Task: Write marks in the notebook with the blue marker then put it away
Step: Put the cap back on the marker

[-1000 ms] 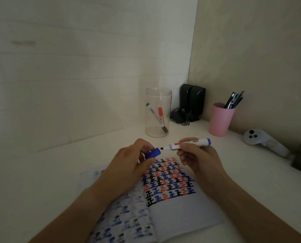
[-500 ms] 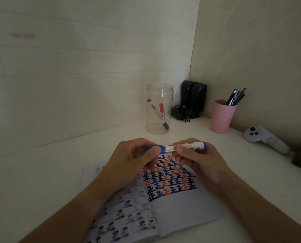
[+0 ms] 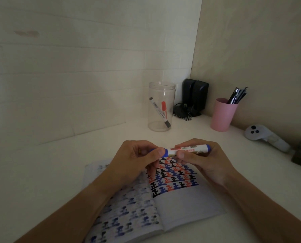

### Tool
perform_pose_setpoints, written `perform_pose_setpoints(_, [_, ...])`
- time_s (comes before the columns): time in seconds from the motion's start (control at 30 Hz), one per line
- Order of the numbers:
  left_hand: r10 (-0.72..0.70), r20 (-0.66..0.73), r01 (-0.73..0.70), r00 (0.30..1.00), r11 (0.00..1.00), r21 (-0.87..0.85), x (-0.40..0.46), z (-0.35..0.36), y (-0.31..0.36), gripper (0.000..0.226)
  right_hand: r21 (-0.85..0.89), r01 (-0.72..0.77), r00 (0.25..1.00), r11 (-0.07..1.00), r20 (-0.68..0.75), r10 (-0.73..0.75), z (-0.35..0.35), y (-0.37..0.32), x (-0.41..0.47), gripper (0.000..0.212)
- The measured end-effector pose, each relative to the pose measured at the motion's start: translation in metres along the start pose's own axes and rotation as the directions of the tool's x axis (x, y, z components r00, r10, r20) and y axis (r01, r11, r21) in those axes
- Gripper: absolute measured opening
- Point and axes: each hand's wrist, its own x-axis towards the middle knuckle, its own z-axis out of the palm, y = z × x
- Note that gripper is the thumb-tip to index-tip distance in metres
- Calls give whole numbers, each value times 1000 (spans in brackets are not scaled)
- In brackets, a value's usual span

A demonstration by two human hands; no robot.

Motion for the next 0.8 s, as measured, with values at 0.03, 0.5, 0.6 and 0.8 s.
perform_pose_setpoints(0.03, [15,-13,-15,1000,1000,3,1,0,1,14,-14,-1,1000,1000,5,1,1,-2,0,29])
perform_pose_setpoints(0.5, [106,-67,-1,992,540,842,9,-20,-10,55,-145,-205,979,968,-40,201,8,-10,3,55])
perform_pose_setpoints(0.6, [125,-94,19,988,496,868,7,-23,-13,59,-108,-236,970,966,-85,228,14,-22,7,59])
perform_pose_setpoints(0.8, [146,-137,63,980,423,904,14,-24,-16,57,-224,69,934,972,-328,-142,20,-81,88,59])
